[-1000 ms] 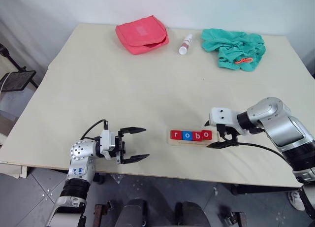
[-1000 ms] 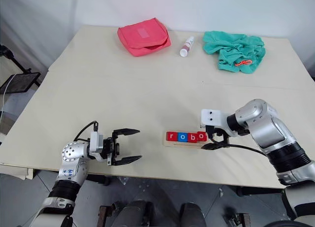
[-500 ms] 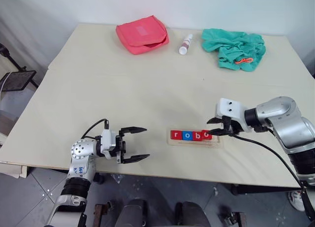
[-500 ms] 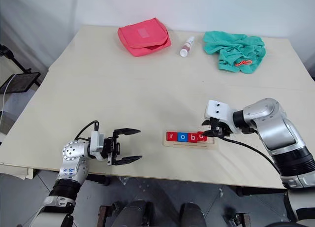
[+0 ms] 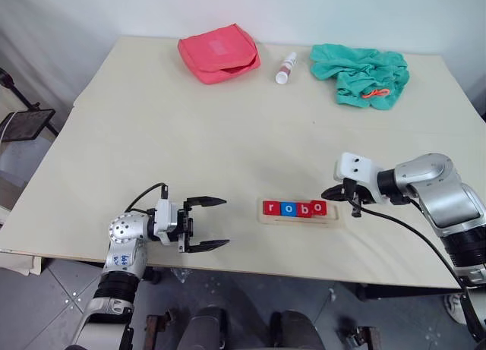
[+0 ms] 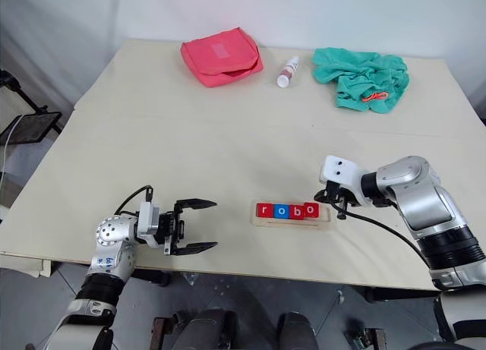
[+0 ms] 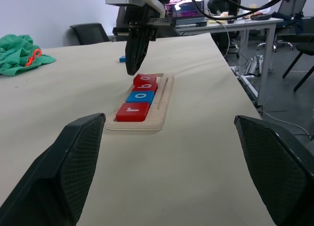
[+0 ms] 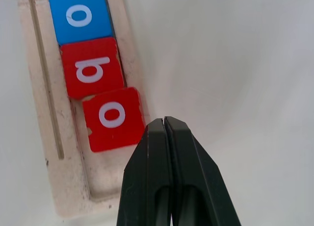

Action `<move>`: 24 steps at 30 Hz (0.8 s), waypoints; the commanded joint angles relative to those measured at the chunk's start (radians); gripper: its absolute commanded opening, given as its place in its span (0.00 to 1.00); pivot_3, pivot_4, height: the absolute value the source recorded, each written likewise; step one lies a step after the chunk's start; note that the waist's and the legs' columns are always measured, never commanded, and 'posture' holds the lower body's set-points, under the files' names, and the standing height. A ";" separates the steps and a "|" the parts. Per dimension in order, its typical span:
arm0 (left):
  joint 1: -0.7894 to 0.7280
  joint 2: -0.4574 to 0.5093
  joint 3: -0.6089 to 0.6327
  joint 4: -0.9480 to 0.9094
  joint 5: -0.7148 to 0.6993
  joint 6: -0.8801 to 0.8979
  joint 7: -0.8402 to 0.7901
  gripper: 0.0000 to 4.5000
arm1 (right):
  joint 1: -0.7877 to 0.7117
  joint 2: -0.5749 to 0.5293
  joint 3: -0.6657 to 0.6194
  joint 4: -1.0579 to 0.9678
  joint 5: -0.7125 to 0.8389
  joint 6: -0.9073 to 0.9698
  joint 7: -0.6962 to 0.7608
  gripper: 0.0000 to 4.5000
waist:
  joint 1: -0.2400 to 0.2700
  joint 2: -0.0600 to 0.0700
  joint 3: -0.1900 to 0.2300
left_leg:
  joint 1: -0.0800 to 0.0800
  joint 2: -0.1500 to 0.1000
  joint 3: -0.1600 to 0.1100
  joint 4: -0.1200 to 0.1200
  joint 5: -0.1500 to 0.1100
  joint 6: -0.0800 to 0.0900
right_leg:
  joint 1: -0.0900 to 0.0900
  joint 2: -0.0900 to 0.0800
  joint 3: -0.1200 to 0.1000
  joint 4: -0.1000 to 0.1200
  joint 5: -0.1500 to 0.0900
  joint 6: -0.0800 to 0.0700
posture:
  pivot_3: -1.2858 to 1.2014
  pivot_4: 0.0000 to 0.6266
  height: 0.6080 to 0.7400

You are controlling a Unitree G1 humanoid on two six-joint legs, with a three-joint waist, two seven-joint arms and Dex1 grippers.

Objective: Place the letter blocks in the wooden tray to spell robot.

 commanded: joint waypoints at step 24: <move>-0.053 0.027 0.031 0.033 -0.020 0.011 -0.028 1.00 | 0.036 -0.016 -0.081 -0.130 0.054 0.066 -0.015 0.01 | 0.000 0.000 0.000 | 0.000 0.000 0.000 0.000 0.000 0.000 | 0.000 0.000 0.000 0.000 0.000 0.000 | 0.52 0.24 1.00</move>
